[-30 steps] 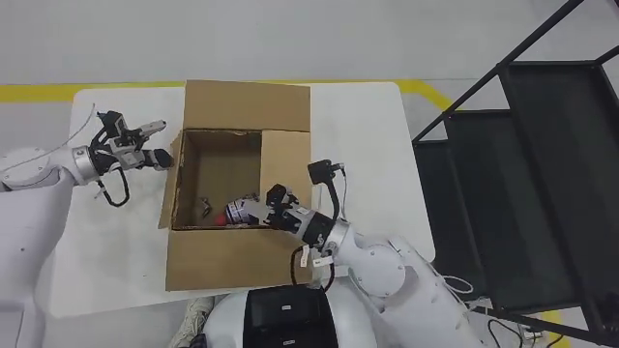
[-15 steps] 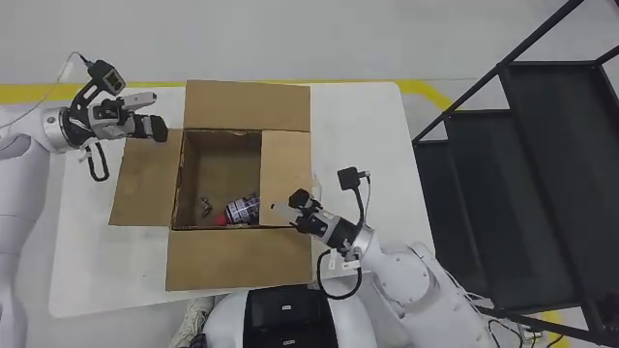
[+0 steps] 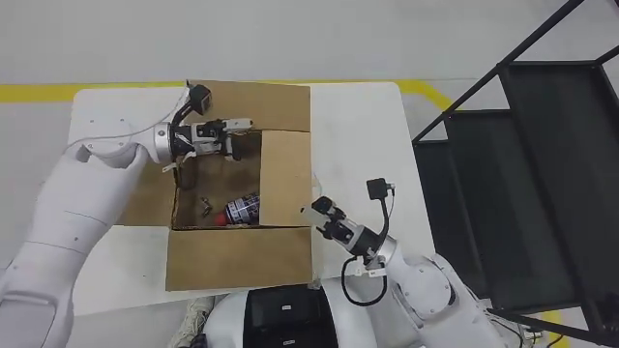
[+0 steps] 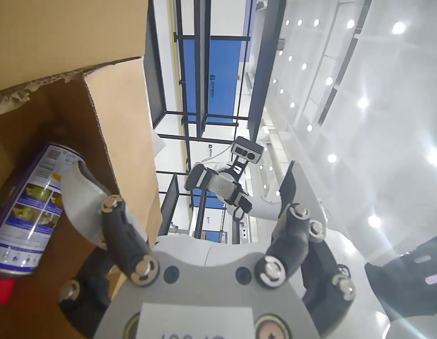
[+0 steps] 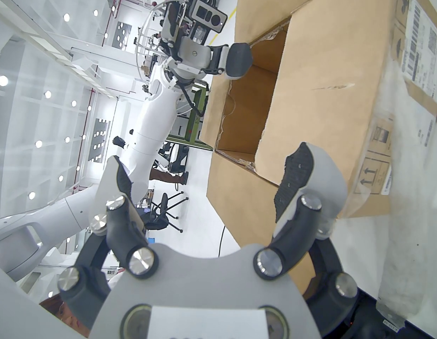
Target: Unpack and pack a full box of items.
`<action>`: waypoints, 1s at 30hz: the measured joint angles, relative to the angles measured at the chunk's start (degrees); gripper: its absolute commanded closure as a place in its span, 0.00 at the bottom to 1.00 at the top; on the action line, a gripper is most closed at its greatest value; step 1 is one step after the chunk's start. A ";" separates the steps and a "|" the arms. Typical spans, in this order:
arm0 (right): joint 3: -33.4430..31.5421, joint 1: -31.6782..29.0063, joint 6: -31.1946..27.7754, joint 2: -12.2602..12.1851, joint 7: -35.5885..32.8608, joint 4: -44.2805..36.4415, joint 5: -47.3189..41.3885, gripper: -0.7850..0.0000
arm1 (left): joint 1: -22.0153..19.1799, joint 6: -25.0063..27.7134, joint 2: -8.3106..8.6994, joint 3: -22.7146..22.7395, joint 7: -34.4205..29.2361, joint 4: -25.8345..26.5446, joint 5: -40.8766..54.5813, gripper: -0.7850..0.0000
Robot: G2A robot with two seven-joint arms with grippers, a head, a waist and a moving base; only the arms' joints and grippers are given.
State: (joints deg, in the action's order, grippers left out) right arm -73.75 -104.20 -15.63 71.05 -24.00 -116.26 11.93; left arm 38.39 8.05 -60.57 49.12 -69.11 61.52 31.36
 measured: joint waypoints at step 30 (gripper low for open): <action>3.84 -0.56 -4.61 -1.41 -5.42 -3.04 1.68 0.00 | -5.77 4.16 -7.85 -6.59 -4.81 -3.90 7.79 0.00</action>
State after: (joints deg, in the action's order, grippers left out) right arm -69.91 -104.76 -20.24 69.64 -29.41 -119.30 13.60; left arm 32.62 12.20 -68.42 42.54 -73.92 57.63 39.15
